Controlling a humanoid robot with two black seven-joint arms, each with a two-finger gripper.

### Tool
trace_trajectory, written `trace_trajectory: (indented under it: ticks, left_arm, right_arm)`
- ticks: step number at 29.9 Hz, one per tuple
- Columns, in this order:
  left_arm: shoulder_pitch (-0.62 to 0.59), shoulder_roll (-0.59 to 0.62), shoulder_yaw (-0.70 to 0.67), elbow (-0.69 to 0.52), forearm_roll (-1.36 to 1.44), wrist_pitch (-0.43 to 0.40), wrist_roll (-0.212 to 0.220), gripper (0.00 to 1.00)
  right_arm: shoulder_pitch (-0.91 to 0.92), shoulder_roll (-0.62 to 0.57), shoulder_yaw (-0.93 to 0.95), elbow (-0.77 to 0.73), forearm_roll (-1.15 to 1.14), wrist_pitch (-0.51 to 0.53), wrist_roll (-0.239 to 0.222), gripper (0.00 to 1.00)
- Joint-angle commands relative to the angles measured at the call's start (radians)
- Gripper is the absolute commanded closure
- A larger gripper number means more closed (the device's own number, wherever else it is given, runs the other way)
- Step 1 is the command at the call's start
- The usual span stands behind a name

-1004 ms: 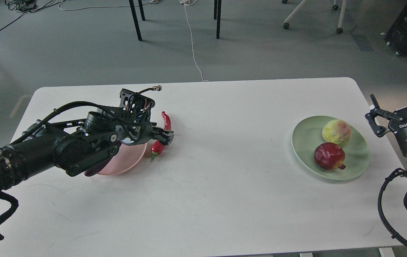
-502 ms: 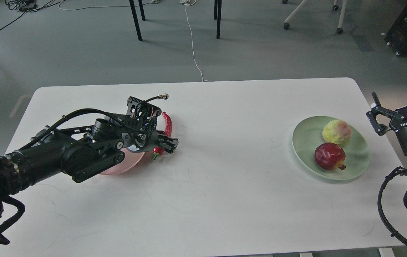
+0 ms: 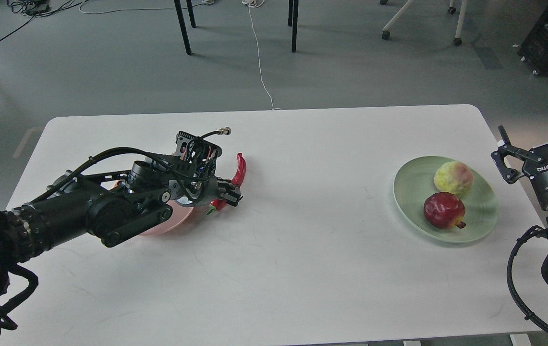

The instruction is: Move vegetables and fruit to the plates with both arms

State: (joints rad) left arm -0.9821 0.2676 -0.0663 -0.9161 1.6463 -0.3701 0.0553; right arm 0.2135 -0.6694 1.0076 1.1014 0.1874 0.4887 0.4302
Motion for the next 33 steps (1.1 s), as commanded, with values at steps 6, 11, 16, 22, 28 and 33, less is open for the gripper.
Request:
trace_trajectory:
  ticks: [6, 11, 16, 22, 28, 33]
  left_arm:
    - [-0.069, 0.284, -0.076, -0.387, -0.066, -0.004, -0.002, 0.86]
    - [0.014, 0.537, -0.043, -0.555, -0.065, -0.013, -0.005, 0.86]
    - [0.092, 0.617, -0.052, -0.577, -0.060, 0.011, -0.005, 0.84]
    - [0.126, 0.602, -0.053, -0.564, -0.057, 0.033, -0.002, 0.77]
    - [0.126, 0.570, -0.058, -0.532, -0.057, 0.034, 0.003, 0.67]
    - [0.126, 0.568, -0.058, -0.526, -0.057, 0.034, 0.003, 0.28]
  right_arm:
    - [0.001, -0.015, 0.003, -0.012, 0.000, 0.000, -0.001, 0.01]
    - [0.013, -0.018, -0.001, -0.032, 0.000, 0.000, -0.001, 0.01]
    - [0.014, -0.012, -0.006, -0.032, 0.000, 0.000, -0.001, 0.01]
    - [0.053, -0.009, -0.006, -0.032, -0.055, -0.015, -0.004, 0.01]
    - [0.067, -0.009, -0.007, -0.031, -0.063, -0.021, -0.007, 0.01]
    - [0.067, -0.009, -0.007, -0.031, -0.063, -0.021, -0.007, 0.01]
